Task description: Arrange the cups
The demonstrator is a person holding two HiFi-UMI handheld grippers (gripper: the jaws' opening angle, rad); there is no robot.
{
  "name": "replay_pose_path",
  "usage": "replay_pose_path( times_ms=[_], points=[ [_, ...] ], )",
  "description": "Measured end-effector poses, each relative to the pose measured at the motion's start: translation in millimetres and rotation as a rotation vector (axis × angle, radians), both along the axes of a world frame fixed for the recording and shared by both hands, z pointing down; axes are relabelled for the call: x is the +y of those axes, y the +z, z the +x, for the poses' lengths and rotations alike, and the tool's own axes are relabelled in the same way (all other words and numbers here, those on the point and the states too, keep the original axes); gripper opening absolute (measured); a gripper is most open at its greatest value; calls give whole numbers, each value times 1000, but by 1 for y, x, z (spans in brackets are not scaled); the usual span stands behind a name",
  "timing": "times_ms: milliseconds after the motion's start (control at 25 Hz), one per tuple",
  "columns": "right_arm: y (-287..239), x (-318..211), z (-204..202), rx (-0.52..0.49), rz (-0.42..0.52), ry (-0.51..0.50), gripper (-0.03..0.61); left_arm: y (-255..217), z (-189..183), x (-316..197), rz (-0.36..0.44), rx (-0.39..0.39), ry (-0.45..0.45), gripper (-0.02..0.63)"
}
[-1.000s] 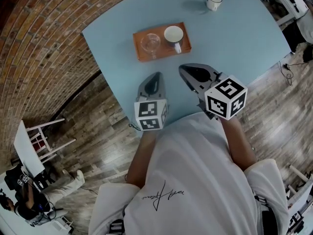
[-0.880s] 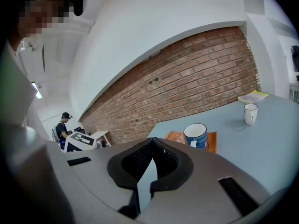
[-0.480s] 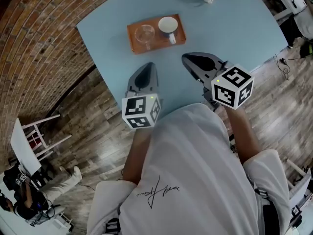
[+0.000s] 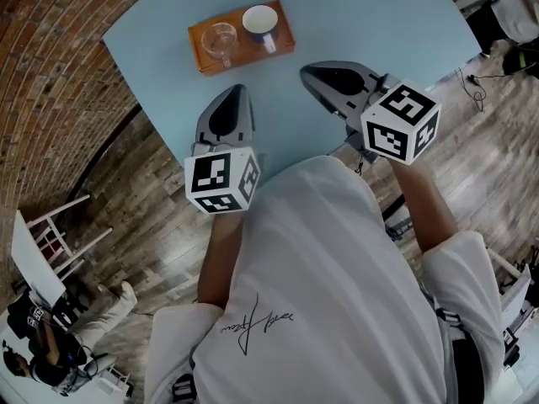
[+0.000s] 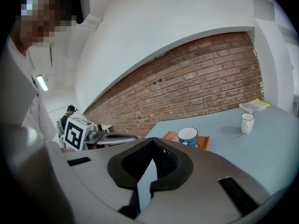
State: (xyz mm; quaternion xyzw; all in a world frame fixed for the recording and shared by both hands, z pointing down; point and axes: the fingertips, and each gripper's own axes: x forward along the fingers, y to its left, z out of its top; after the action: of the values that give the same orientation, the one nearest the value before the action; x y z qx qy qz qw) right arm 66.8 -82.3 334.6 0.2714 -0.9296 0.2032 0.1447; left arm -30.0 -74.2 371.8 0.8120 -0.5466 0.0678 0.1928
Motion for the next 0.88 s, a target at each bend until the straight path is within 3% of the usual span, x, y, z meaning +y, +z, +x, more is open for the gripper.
replay_pose_path(
  times_ms=[880],
  points=[
    [-2,14,-4,-37,-3,-12,20,-5,-5,5,7,6,-14,9]
  ],
)
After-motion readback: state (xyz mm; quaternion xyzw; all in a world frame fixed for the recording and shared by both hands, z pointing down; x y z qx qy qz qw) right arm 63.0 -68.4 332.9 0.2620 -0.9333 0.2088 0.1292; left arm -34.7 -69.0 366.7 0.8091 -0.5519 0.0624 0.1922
